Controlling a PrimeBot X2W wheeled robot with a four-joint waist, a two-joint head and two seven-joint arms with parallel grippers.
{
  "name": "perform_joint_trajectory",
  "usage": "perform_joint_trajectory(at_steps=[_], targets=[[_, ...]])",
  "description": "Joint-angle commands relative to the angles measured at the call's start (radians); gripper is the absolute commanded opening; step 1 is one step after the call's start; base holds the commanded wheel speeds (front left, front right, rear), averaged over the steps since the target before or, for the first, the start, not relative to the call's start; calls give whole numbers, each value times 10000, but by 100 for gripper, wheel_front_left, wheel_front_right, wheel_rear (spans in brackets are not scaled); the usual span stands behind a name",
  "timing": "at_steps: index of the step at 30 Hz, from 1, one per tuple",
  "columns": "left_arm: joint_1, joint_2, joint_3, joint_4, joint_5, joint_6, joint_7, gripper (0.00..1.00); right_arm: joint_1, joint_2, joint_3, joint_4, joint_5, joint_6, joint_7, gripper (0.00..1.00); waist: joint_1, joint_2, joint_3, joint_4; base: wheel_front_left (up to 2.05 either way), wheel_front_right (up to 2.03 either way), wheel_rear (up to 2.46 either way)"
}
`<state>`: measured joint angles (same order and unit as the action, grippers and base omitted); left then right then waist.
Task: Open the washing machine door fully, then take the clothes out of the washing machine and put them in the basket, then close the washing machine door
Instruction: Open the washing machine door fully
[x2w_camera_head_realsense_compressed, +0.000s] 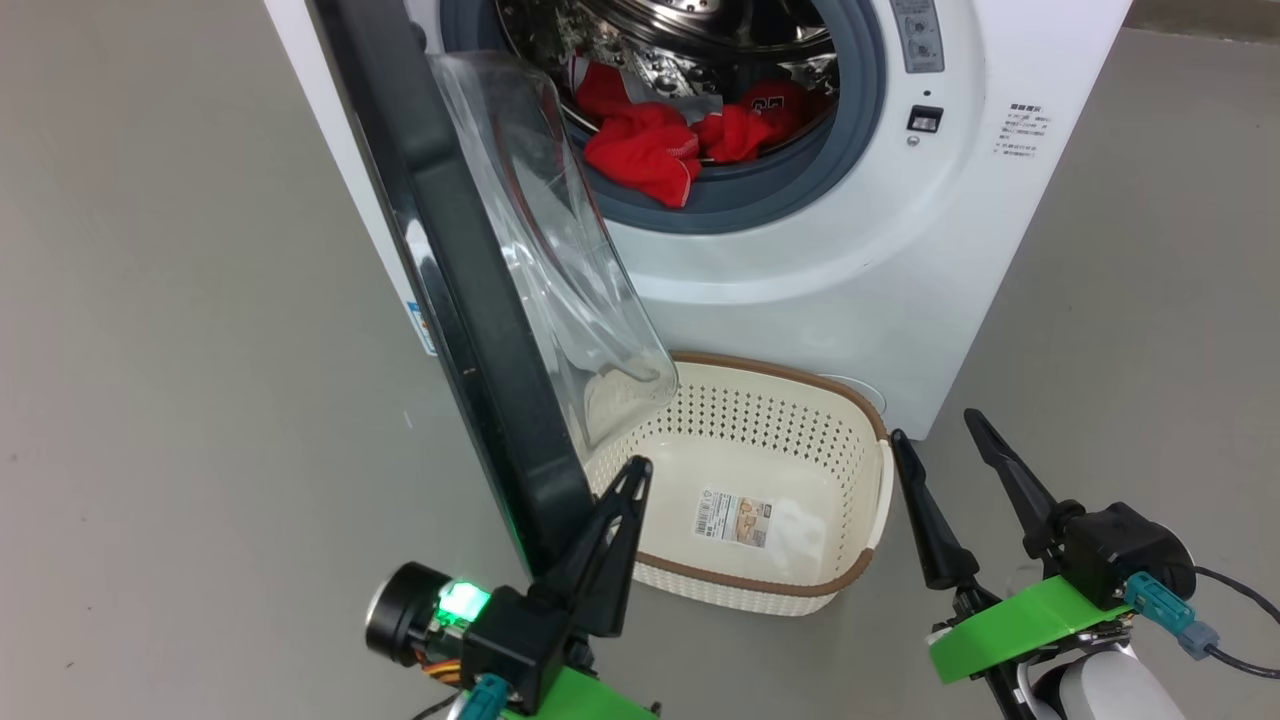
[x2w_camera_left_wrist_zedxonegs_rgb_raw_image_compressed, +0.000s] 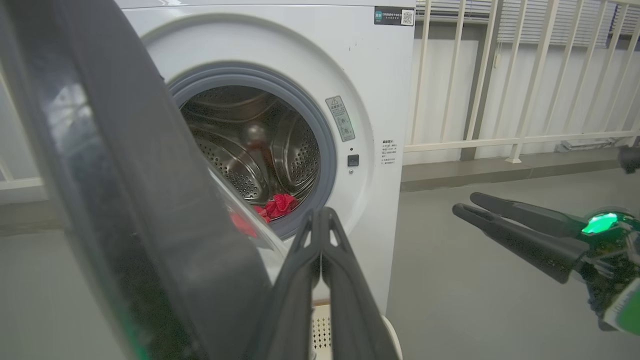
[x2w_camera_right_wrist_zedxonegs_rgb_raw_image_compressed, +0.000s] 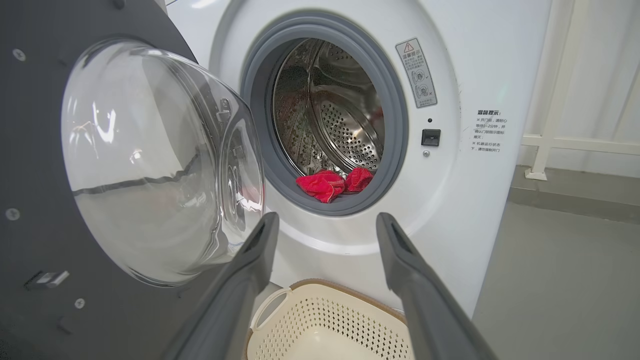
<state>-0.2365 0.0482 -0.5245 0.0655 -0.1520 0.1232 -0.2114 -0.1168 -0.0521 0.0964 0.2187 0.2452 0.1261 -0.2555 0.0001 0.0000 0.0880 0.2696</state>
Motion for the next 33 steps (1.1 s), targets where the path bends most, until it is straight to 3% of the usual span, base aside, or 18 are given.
perform_joint_trajectory(at_steps=[1, 11, 33], targets=[[-409, 48, 433, -21, -133, 105, 4, 0, -304, 18, 240, -197, 12, 46, -63, 100, -1, 0, -19, 26, 0, 0, 0], [-343, 150, 842, 556, -472, 378, -3, 0, -165, 18, 308, -73, -64, 46, -63, 100, -1, 0, -181, 372, 0, 0, 0], [486, 746, 1958, 41, -985, 1157, -201, 0, -105, 18, 604, 72, -13, 46, -63, 100, -1, 0, -87, 1206, 0, 0, 0]])
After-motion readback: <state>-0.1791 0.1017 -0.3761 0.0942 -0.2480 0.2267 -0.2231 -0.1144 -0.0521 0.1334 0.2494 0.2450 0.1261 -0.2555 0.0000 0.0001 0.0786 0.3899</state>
